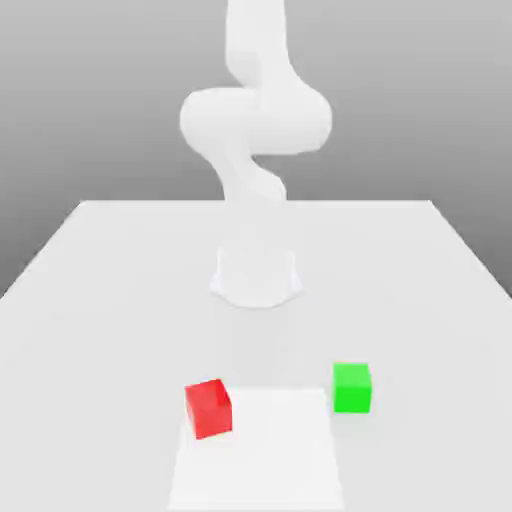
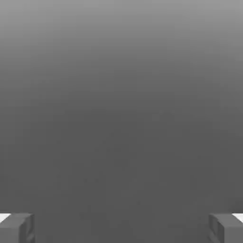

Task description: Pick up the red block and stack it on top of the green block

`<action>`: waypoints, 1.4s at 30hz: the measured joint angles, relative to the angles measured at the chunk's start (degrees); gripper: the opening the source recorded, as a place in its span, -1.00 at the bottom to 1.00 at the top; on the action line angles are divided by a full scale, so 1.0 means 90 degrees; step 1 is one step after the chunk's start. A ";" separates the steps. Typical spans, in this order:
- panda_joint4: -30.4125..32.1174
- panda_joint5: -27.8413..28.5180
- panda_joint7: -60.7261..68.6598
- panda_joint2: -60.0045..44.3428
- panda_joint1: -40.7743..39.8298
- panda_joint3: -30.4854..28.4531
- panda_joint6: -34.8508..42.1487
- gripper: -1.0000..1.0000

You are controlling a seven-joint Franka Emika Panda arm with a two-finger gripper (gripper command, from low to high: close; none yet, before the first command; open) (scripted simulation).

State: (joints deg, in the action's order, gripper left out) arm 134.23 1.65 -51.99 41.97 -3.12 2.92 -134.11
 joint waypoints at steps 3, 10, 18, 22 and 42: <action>0.0342 0.0205 -0.0837 -0.0554 -0.0446 0.0377 -0.0330 0.00; 0.1099 0.0614 -0.2662 -0.1835 -0.1345 0.0987 -0.1052 0.00; 0.1963 0.0846 -0.4570 -0.3258 -0.2060 0.1249 -0.1883 0.00; 0.2403 0.0667 -0.5310 -0.3888 -0.2213 0.1215 -0.2320 0.00; 0.2720 0.0902 -0.6644 -0.6068 -0.1784 0.0463 -0.4148 0.00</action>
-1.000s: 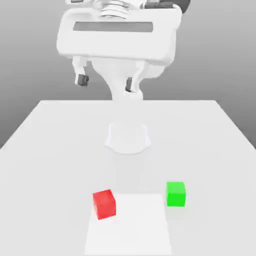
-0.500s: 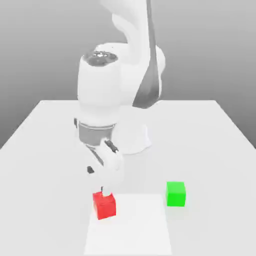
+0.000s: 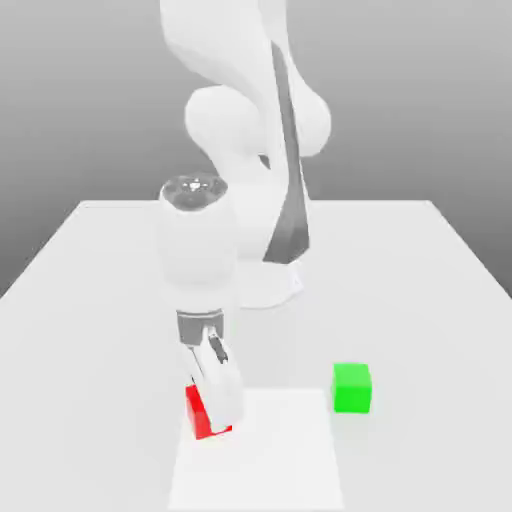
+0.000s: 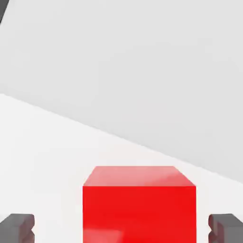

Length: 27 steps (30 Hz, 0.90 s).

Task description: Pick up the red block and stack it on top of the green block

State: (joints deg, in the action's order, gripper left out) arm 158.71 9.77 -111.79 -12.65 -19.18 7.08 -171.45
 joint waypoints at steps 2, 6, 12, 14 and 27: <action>-0.0002 0.0073 -0.0047 -0.0104 0.0075 -0.0095 -0.0086 -1.00; -0.0002 0.0079 -0.0053 -0.0105 0.0073 -0.0095 -0.0104 -1.00; 0.0014 -0.0247 0.0166 0.0280 -0.0133 0.0198 0.0216 -1.00; 0.0034 -0.0455 0.0313 0.0507 -0.0198 0.0315 0.0403 -1.00; 0.0332 -0.1132 0.0171 0.1720 0.0125 0.0813 0.1426 -1.00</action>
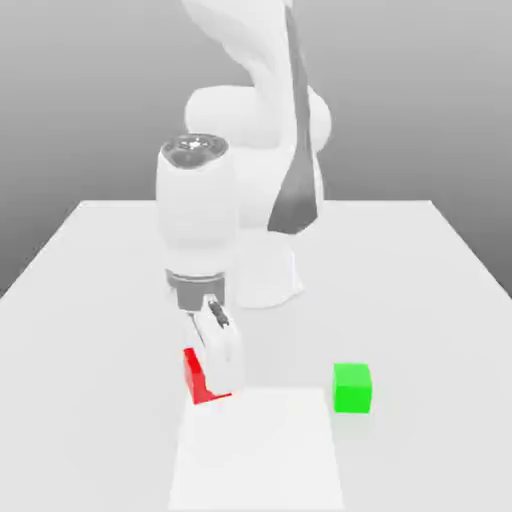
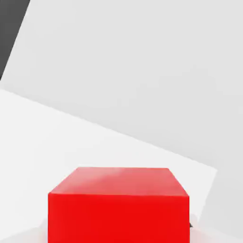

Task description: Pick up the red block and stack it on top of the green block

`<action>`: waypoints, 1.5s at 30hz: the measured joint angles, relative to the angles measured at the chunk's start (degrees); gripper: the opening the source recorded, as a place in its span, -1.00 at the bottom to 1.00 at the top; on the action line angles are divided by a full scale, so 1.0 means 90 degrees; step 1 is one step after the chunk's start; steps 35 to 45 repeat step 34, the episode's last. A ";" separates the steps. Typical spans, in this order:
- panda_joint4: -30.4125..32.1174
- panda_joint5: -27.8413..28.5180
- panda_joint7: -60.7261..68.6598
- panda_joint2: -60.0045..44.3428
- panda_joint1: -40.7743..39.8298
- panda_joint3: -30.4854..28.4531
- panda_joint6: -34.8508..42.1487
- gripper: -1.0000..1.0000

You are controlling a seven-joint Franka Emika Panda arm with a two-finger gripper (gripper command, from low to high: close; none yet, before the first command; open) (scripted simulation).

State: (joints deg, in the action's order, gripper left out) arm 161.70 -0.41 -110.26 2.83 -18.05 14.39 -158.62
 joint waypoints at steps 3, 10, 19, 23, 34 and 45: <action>0.0097 -0.0115 -0.0672 0.0265 0.0319 0.0282 0.0195 -1.00; 0.0354 -0.0874 -0.1940 0.0914 0.1204 0.1058 0.0536 -1.00; 0.0479 -0.1248 -0.2890 0.1068 0.1704 0.1649 0.0448 -1.00; 0.0452 -0.0848 -0.3172 0.0694 0.1462 0.1784 0.0101 -1.00; 0.0489 0.0736 -0.4273 -0.0564 0.1278 0.1571 -0.1058 1.00; 0.0489 0.0736 -0.4273 -0.0564 0.1278 0.1571 -0.1058 1.00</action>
